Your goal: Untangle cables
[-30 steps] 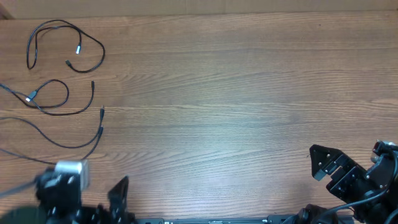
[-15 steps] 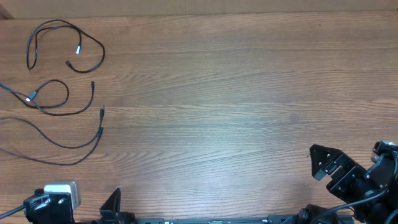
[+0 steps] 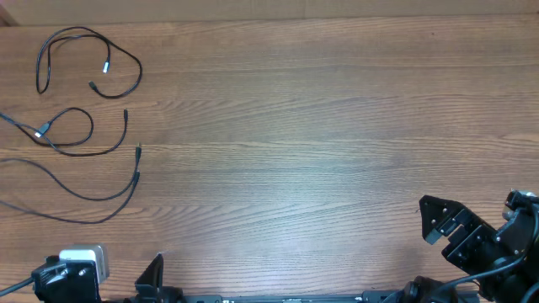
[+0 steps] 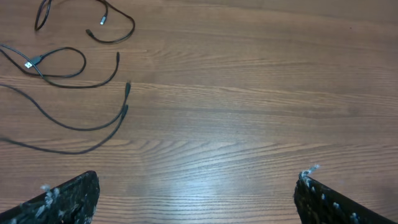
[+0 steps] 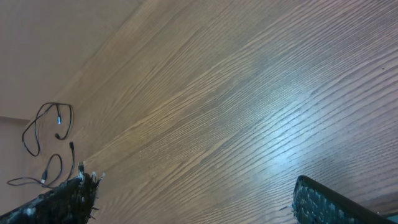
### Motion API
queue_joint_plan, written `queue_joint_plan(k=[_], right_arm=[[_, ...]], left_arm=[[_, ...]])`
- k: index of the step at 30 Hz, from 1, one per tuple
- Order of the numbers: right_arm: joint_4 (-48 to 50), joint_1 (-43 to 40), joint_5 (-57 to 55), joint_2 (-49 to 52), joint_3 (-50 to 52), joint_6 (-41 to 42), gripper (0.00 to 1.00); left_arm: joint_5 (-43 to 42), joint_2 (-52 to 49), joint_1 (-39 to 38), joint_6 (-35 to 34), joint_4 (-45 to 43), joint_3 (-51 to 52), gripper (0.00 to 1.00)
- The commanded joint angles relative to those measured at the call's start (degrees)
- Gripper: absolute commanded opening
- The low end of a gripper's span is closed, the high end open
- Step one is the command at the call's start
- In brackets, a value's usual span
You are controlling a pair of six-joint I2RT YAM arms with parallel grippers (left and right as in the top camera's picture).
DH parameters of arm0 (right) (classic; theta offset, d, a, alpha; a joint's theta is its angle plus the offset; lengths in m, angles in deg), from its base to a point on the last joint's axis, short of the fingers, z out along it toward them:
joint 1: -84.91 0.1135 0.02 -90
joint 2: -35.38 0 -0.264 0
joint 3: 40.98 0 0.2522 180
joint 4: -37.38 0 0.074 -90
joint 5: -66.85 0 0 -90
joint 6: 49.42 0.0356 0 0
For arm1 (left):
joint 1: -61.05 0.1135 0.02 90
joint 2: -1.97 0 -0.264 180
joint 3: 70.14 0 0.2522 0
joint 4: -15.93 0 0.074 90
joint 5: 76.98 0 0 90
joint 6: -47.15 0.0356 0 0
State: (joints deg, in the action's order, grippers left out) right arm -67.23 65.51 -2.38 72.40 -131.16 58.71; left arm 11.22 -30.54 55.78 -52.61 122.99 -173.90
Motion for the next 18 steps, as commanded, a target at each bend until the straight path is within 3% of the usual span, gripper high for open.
queue_joint_plan(k=[1, 10, 18], right_arm=[[0.50, 0.20, -0.50, 0.02, -0.02, -0.50, 1.00], [3.61, 1.84, -3.10, -0.22, 1.38, -1.84, 1.00], [19.67, 12.48, -3.15, -7.23, 14.60, -6.71, 1.00]], left_arm=[[0.74, 0.42, -0.26, -0.98, -0.11, -0.24, 1.00], [0.74, 0.42, -0.26, -0.98, -0.11, -0.22, 1.00], [0.74, 0.42, -0.26, -0.98, -0.11, -0.22, 1.00]])
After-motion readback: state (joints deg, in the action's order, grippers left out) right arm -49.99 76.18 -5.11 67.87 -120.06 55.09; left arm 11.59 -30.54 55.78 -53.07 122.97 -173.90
